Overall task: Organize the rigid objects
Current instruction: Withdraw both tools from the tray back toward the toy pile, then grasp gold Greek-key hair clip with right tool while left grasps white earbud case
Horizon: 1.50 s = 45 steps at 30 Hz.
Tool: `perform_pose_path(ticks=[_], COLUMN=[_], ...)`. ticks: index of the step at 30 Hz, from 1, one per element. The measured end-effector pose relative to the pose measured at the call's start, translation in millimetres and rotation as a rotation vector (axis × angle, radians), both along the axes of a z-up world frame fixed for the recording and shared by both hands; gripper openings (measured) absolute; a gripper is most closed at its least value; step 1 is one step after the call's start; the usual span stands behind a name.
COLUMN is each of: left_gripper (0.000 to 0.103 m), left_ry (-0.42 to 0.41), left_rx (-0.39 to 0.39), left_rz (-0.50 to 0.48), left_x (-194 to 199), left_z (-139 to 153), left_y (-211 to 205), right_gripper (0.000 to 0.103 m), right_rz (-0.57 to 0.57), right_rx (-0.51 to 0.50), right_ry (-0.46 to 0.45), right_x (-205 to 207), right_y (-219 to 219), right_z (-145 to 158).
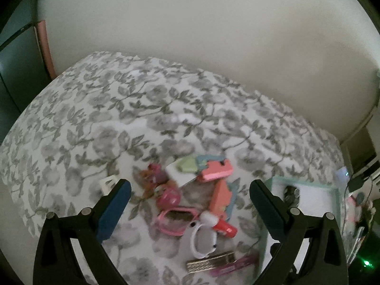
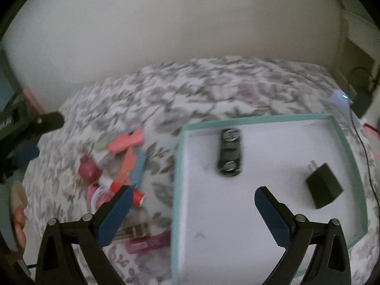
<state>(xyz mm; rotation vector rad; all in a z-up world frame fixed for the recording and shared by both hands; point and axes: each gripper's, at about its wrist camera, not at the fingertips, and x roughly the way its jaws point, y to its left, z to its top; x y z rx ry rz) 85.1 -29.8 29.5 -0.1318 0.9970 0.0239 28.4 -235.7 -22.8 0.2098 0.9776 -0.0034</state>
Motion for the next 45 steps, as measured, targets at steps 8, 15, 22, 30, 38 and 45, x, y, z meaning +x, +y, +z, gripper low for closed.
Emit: perform_pose_path(ticks=[8,15,22,30,38,45], left_gripper=[0.100,0.100,0.100,0.100,0.100,0.100], left_ry=[0.157,0.278,0.346,0.359,0.381,0.378], left_rx=[0.051,0.043,-0.008,-0.038,-0.046,-0.056], left_rz=[0.019,0.057,0.105,0.137,0.129,0.138], left_x=[-19.6,-30.3,-28.7,-27.6,-21.9,-20.4], left_z=[-26.7,-56.7,-73.5,-77.3,-85.3,-89.9], left_y=[6.2,24.3,40.0,47.0,45.2,47.4], right_gripper=[0.103,0.103,0.103,0.103,0.097,0.087], right_rz=[0.076,0.166,0.214,0.250,0.287,0.300], right_rx=[0.030,0.027,0.015,-0.006,-0.065,-0.075], right_ry=[0.081,0.101,0.136,0.177,0.207,0.236], right_x=[-5.4,-9.9,-7.1,-0.7,5.3,11.5], right_y=[30.4,57.1,74.7,91.7,110.7,121.3], right_z=[-14.6,-18.9,-29.2,-44.6,-59.5,-69.8])
